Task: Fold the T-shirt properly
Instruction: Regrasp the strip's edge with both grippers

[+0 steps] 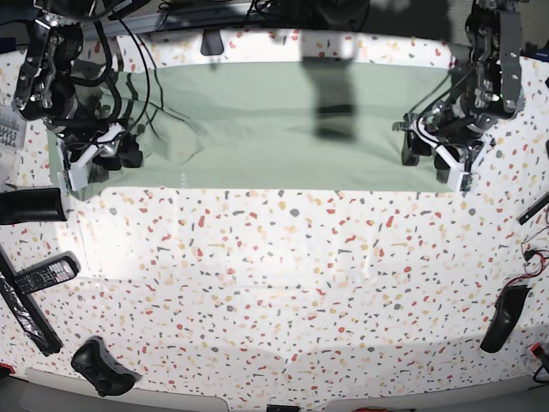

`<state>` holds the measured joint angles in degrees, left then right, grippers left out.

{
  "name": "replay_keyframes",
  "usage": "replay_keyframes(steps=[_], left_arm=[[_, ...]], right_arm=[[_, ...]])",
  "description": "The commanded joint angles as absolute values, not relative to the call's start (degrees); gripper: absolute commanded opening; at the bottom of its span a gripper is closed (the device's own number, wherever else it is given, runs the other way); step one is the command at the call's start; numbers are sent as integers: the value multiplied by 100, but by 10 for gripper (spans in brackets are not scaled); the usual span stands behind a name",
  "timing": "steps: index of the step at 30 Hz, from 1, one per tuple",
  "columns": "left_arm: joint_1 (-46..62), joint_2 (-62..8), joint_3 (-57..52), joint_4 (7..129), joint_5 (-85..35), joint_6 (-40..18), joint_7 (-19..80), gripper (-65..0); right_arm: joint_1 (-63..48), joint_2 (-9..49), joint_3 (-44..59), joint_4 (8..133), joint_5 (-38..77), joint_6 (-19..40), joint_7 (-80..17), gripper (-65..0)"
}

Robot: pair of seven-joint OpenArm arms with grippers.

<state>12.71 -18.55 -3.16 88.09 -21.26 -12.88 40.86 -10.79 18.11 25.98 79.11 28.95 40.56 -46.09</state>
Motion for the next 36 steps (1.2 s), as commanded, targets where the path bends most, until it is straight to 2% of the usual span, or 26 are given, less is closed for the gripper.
replay_keyframes(steps=[1,7,13,18,30,36], left_arm=[[1367,-1844,-296,8475,-1922,-1098,4860,-291],[1382,-1844,-296,8259,-1739,-1343,5172,-291],[1448,-1844,-296,8256,-1728,-1350,5304,-291],[1406,-1841,-296,8071,-1229,-1345,5223,-291],[502,-1844,-296,6235,-851,-1525,5061,-291],[47,-1846,-296,5808,-836,-1671,4958,-291]], right_arm=[[-1111,1857,2585,7900,2722,4000,-4895,-368],[-1111,1857,2585,7900,2720,4000,-4904,-368],[-1111,1857,2585,7900,2720,4000,-4906,-368],[-1109,1852,2585,7900,2720,4000,-4807,-368],[-541,1376,2582,7898,2086,4000,-4602,-368],[-296,1284,2578,7894,1922,4000,-4456,-368]])
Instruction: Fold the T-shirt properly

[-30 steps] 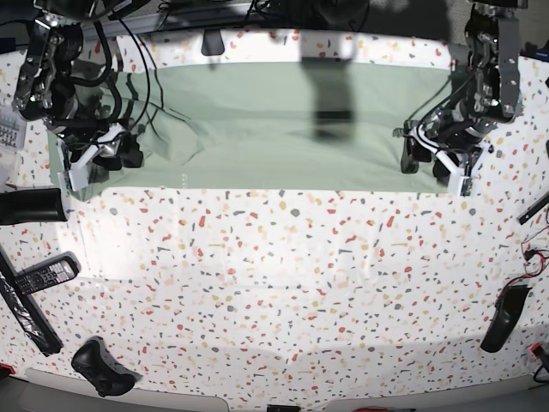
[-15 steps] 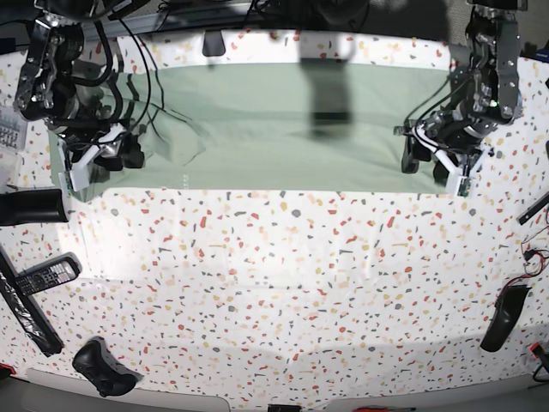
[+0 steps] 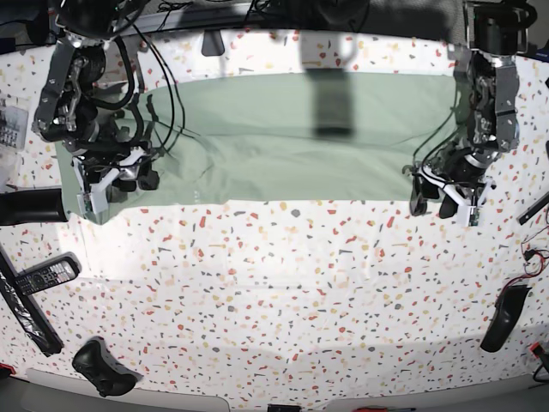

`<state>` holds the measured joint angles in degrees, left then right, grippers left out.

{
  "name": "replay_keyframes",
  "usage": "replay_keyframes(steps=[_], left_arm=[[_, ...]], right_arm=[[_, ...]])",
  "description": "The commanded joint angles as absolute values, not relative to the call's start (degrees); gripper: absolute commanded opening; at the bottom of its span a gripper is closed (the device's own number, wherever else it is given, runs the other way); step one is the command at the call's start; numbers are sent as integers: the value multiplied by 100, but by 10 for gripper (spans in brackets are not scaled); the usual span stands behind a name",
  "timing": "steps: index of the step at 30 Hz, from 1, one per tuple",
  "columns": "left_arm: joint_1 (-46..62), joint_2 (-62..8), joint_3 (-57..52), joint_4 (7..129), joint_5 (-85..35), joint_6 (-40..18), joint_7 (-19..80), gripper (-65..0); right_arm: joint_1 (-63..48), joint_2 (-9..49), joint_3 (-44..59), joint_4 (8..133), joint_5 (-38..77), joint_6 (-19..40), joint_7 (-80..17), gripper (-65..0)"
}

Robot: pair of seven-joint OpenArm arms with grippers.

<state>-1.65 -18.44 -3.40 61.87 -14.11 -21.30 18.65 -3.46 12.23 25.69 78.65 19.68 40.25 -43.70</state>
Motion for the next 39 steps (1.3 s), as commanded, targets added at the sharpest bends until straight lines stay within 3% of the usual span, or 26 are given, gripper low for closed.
replay_keyframes(steps=[1,8,18,25,31,39], left_arm=[[-21,-1846,-296,5804,-836,-1699,4960,-292],[-523,-1879,-296,6143,-1100,-1911,4831,-294],[-69,-2237,-296,9290,-1592,-1761,5334,-294],[224,-2241,-296,9382,-1594,-1278,5225,-294],[257,-2239,-296,9515,-1522,-296,5660,-294],[757,-2058,-296,9522,-1313,-121,5555,-295]], right_arm=[[-283,1284,2578,7894,1920,4000,-4451,-368],[-274,1284,2580,7894,1925,3981,-4440,-368],[-272,1284,2580,7894,1925,3981,-4530,-368],[-274,1284,2580,7894,1925,3981,-4547,-368],[-274,1284,2580,7894,1927,3981,-4547,-368],[-274,1284,2580,7894,1927,3981,-4547,-368]])
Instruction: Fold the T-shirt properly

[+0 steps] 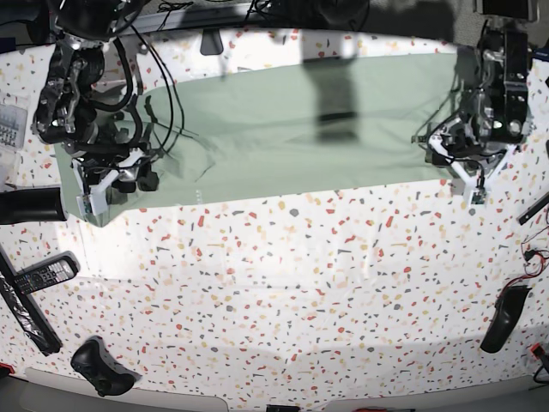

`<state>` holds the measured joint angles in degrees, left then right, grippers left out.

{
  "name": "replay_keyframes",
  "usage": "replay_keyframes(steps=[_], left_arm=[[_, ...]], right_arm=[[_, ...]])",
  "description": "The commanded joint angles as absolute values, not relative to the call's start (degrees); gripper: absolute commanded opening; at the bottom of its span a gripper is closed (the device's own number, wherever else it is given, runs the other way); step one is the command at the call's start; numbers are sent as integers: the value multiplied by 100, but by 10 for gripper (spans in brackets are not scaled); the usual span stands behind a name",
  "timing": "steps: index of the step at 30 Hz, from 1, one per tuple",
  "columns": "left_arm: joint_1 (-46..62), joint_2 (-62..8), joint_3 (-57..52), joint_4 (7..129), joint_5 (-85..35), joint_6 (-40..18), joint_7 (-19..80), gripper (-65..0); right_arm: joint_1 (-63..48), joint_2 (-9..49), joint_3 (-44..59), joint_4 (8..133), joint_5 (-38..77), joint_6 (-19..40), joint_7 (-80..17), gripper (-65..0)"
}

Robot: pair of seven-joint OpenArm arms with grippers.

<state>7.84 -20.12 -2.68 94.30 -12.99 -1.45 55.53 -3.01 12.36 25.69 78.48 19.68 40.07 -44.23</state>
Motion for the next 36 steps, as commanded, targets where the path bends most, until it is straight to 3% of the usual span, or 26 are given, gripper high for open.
replay_keyframes(steps=[1,19,28,36], left_arm=[[832,-1997,-296,9522,-1308,-123,5502,-295],[1020,-1861,-296,9577,-1199,-130,5481,-295],[864,-2091,-307,10503,-980,-126,5227,-295],[823,-2121,-307,9874,-690,-3,5070,-295]], right_arm=[[-274,1284,2580,7894,1927,3981,-4547,-368],[-272,1284,2580,7894,1970,3981,-4547,-368],[-272,1284,2580,7894,1970,3981,-4550,-368],[-274,1284,2580,7894,2067,3983,-4648,-368]])
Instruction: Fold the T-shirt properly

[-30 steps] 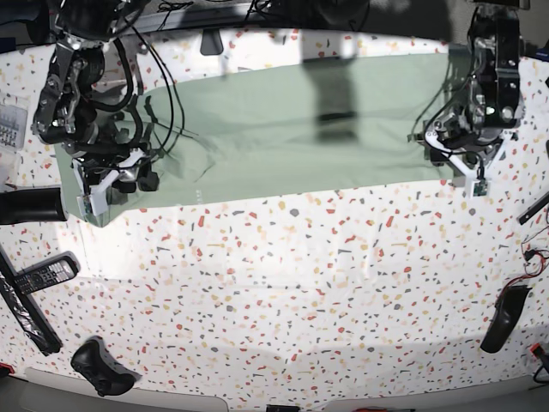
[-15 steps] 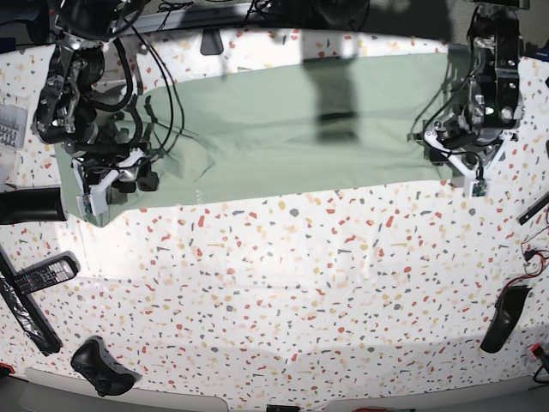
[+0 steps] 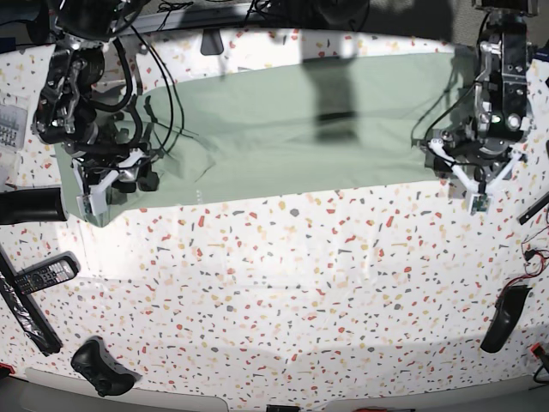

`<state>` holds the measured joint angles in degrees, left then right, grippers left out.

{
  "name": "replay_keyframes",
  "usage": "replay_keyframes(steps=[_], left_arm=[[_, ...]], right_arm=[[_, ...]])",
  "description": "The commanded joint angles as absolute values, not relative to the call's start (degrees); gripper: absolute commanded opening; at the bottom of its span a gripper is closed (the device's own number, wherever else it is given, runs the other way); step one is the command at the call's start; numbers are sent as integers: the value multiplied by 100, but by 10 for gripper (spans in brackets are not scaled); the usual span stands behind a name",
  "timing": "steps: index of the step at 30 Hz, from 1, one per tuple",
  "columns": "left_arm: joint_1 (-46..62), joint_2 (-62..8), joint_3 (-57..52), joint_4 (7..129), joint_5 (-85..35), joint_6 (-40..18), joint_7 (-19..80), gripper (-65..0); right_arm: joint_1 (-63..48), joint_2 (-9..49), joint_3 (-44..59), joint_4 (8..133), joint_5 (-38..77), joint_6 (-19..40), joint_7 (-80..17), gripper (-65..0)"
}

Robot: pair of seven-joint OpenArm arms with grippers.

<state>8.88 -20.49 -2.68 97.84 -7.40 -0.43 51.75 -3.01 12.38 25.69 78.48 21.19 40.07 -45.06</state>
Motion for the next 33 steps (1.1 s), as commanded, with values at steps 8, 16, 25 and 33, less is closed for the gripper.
replay_keyframes(steps=[8,16,25,33], left_arm=[[816,-2493,-307,9607,-1074,-211,5428,-296],[961,-2462,-307,9415,-1767,-993,5380,-311],[919,-2480,-307,8956,-1691,-987,5196,-577],[845,-2477,-307,8956,-956,-681,4670,-650]], right_arm=[[-274,1286,2580,7894,2165,3983,-4698,-368],[-274,1286,2580,7894,2193,3983,-4700,-368],[-272,1286,2580,7894,2314,3986,-4740,-368],[-272,1284,2580,7894,2314,3986,-4727,-368]])
